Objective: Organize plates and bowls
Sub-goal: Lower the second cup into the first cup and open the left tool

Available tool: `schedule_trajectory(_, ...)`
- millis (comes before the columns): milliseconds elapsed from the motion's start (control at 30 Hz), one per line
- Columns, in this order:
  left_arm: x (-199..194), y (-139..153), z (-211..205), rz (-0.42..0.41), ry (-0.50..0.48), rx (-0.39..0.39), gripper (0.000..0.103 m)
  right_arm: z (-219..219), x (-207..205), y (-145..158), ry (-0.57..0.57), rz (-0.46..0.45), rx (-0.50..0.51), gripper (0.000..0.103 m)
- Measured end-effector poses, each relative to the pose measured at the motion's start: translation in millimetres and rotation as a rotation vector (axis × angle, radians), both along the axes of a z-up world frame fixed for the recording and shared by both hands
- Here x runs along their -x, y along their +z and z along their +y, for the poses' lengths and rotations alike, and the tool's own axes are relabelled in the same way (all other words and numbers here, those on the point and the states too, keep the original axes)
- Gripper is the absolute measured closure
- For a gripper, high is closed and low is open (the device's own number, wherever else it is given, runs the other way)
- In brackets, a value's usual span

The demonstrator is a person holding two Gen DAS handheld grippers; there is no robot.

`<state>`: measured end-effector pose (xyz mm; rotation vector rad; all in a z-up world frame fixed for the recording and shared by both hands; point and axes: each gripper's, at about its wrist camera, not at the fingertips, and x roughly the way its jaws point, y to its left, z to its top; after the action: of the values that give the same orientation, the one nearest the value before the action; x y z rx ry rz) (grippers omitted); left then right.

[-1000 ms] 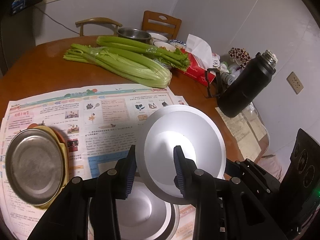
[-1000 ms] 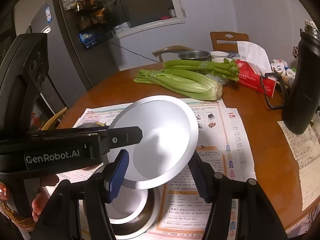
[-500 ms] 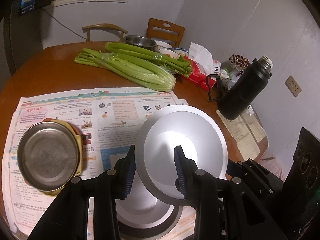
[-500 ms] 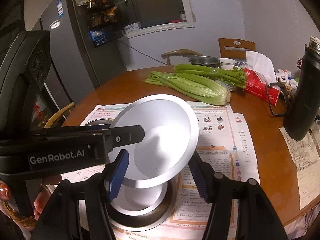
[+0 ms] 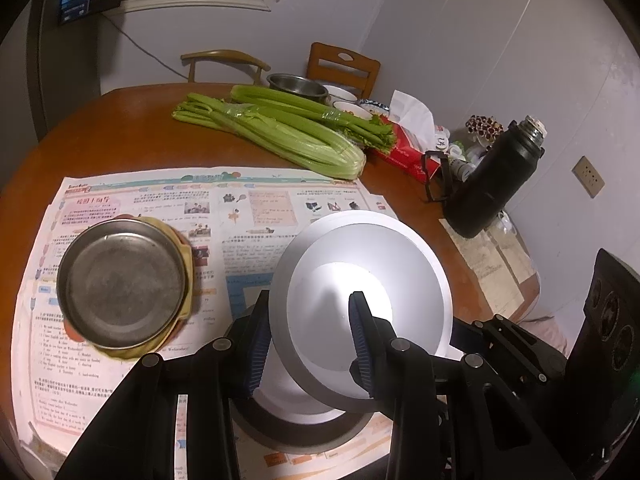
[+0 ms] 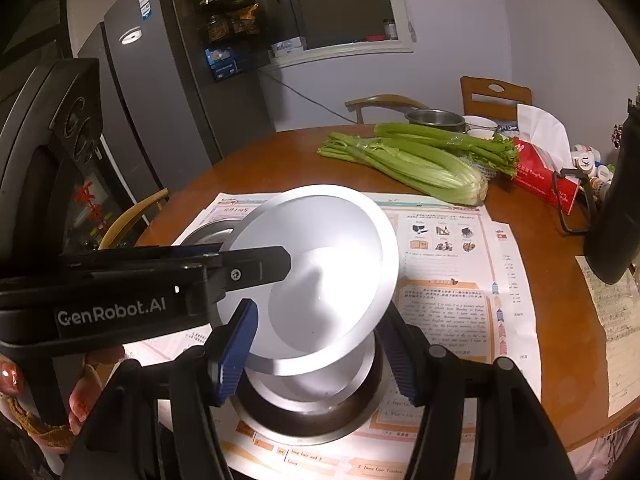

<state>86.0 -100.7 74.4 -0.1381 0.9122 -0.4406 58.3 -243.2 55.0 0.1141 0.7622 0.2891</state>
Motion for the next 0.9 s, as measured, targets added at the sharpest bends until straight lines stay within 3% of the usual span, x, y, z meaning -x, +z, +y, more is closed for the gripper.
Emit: schedule_trajectory(900,5.9,-31.3,10.2,0.069,0.024,-0.043,0.065,15.0,2.5,-19.9,0.049,0.059,0.026,0.041)
